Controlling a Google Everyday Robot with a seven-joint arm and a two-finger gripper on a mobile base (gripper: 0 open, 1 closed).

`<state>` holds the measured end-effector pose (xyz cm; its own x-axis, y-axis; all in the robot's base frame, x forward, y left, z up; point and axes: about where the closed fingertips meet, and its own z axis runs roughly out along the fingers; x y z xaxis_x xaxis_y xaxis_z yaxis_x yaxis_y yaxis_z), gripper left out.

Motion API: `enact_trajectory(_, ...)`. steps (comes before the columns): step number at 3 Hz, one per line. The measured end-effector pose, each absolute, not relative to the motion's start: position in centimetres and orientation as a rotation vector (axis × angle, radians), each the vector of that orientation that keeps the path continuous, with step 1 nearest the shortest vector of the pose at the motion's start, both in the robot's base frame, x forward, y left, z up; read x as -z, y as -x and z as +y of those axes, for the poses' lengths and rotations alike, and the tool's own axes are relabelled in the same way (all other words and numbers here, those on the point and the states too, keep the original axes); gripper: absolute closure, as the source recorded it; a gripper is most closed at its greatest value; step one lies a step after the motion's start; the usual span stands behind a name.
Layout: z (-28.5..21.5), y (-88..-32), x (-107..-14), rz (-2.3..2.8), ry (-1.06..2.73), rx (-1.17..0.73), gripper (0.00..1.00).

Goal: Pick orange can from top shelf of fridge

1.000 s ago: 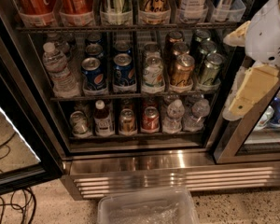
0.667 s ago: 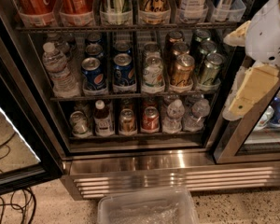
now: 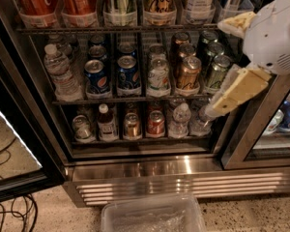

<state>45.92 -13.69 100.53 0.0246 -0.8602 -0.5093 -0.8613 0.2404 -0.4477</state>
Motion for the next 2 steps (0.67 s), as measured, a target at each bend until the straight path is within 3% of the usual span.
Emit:
enact_trajectory(1,-10.5,-47.14,-102.62,1.678,1.49,-0.083,0.0)
enact_trajectory(2,-10.5,-47.14,-102.62,1.678,1.49,-0.083,0.0)
